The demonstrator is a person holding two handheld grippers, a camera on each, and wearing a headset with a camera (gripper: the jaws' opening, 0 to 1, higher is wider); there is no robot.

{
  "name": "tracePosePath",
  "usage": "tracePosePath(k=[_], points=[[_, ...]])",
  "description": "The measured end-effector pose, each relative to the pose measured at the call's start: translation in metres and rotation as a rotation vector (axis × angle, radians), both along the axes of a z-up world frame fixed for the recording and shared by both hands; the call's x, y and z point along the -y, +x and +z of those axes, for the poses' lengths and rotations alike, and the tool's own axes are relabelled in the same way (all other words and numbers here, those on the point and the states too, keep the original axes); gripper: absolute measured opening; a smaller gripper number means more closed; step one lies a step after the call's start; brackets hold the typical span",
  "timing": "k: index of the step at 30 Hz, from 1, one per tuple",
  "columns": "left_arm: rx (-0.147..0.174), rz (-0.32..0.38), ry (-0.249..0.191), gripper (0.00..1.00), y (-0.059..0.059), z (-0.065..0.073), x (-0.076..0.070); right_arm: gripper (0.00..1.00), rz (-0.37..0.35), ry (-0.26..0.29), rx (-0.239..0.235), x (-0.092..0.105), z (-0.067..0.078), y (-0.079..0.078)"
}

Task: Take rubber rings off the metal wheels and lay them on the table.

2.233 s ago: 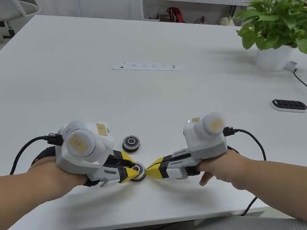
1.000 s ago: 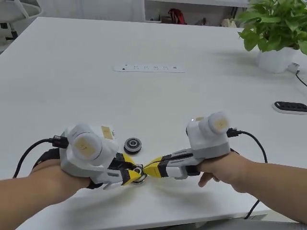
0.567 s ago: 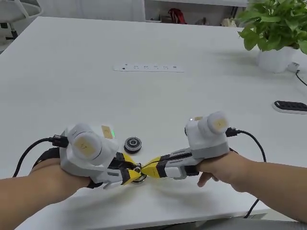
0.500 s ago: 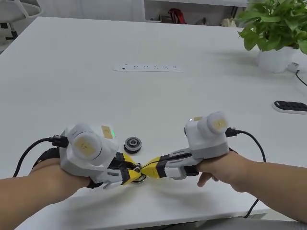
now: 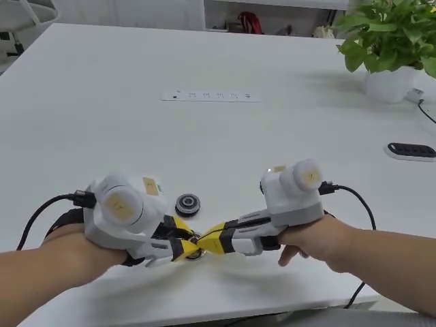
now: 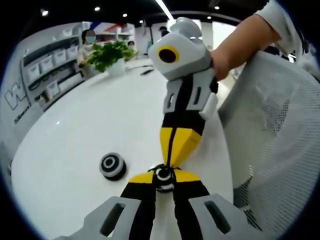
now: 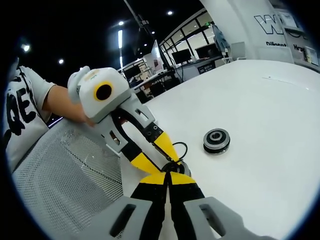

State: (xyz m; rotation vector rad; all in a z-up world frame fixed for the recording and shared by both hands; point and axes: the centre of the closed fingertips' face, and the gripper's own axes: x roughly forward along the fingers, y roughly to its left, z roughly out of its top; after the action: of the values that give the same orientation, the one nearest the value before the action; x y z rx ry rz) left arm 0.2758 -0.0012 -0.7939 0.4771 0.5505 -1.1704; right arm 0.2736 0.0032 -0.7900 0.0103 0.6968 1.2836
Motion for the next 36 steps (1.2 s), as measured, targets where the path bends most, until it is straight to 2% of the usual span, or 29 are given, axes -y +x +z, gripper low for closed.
tracePosePath(k=[3,17,24,31,36], points=[[-0.005,0.003,-0.006,0.13,0.0,0.0,0.0,0.0,-0.011,-0.006,-0.01,0.003,-0.004,0.002],[-0.041,0.027,-0.023,0.14,0.001,0.0,0.001,0.0,-0.03,0.008,-0.01,0.003,-0.001,0.006],[-0.036,-0.001,-0.026,0.17,-0.003,0.003,-0.001,0.0,-0.035,0.014,-0.009,0.003,0.001,0.007],[-0.038,-0.011,-0.07,0.2,-0.006,0.016,0.001,0.0,-0.036,0.019,-0.009,0.003,0.003,0.008],[-0.032,-0.014,-0.093,0.29,-0.009,0.024,0.0,0.0,-0.037,0.02,-0.007,0.003,0.005,0.007]])
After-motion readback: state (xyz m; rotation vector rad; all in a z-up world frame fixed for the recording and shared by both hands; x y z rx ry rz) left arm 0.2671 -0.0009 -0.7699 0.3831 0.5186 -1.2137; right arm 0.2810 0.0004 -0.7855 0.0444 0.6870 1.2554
